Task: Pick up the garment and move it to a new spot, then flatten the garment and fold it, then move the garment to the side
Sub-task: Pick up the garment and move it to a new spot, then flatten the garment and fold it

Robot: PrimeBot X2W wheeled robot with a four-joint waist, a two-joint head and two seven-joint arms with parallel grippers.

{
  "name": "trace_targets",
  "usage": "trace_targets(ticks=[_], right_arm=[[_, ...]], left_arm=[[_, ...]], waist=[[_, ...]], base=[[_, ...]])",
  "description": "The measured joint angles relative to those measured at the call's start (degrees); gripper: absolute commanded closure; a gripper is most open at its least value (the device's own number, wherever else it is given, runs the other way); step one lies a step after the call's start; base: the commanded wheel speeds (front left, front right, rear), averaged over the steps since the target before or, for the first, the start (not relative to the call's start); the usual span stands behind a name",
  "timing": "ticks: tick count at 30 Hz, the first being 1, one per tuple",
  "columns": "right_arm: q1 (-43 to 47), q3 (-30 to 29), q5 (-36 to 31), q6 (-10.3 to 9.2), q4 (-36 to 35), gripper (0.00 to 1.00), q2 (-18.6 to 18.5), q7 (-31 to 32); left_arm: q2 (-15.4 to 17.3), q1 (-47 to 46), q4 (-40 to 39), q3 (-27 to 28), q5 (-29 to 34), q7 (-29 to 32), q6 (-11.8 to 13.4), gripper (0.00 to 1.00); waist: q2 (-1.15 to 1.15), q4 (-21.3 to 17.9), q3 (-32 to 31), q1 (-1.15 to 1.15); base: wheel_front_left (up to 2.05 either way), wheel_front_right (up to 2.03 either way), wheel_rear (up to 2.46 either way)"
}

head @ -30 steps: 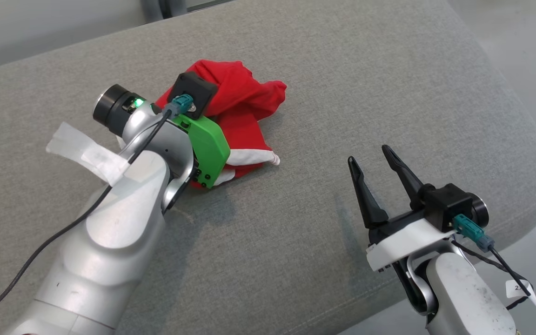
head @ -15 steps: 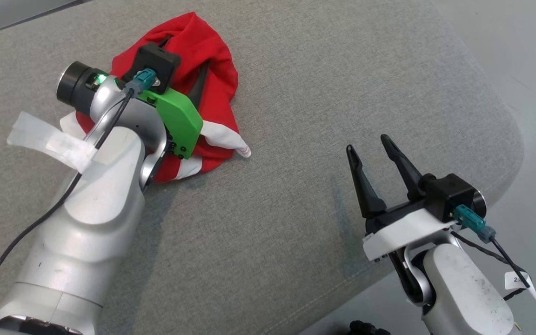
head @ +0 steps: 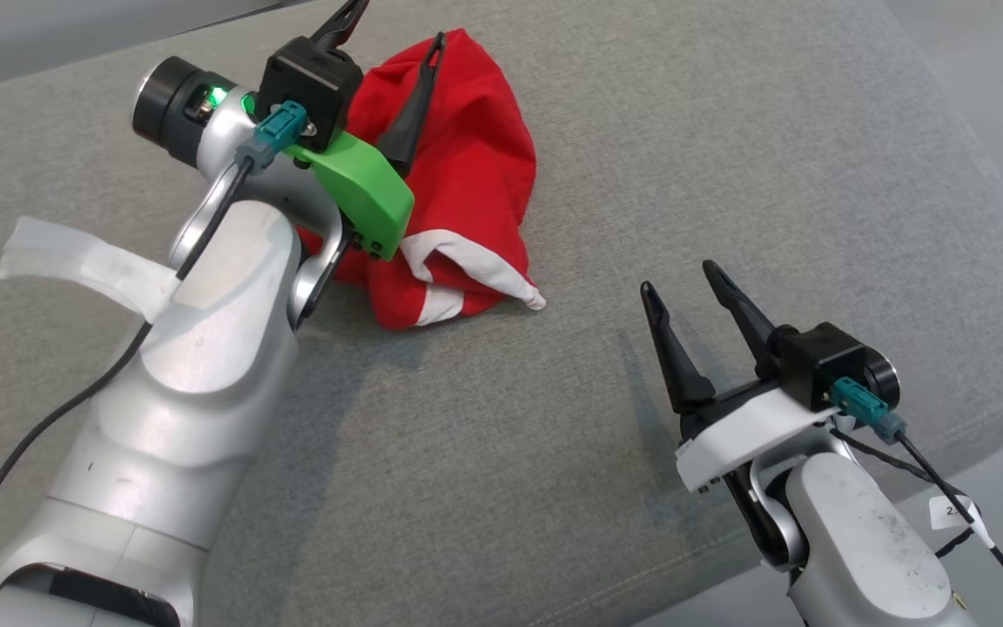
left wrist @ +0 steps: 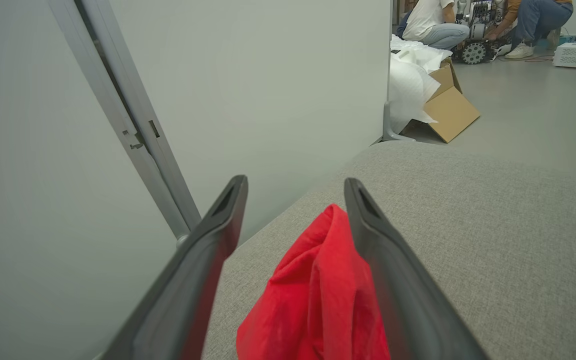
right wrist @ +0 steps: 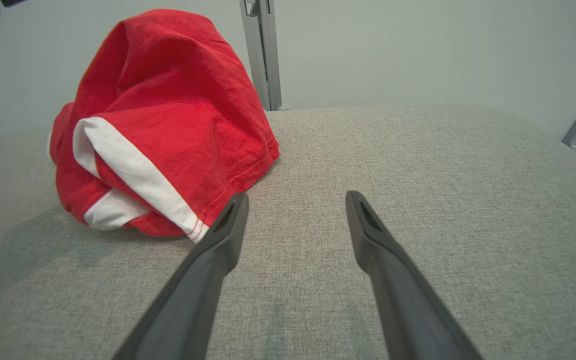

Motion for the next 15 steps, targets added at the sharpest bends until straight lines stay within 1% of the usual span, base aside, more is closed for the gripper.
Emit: trace_targets(ticks=[4,6,9,10,15], right_arm=[[-0.18,0.65,-0.68,1.36,2.98,0.00,-0.85,0.00],[-0.54,0.88,-0.90,2.14,4.67,0.00,-1.53,0.00],[-1.36,1.64,-1.76,2.80,7.39,0.00,-2.96,0.00],[-1.97,2.13,-2.45,3.14,9.43,0.00,-3.92,0.00],[-4.39,3.39,-4.66,3.88,13.88,0.00,-6.26,0.00]], left_arm=[[-0.10,0.66,-0.99,-1.23,-2.15,-1.29,-0.21,0.00],[-0.27,2.42,-1.38,-1.38,-3.63,-2.02,-0.54,0.00],[-0.27,6.88,-2.01,-2.36,-6.90,-2.50,-0.55,0.00],[-0.29,10.07,-2.67,-3.57,-8.90,-2.58,-0.56,0.00],[-0.24,16.71,-3.56,-4.52,-13.14,-3.22,-0.43,0.00]], waist=[[0.00,2.73,-1.26,0.00],[0.00,4.19,-1.89,0.00],[0.00,6.43,-2.77,0.00],[0.00,7.96,-3.29,0.00],[0.00,11.85,-4.38,0.00]], base=[[0.00,0.00,0.00],[0.00,0.00,0.00],[0.00,0.00,0.00],[0.00,0.00,0.00],[0.00,0.00,0.00]])
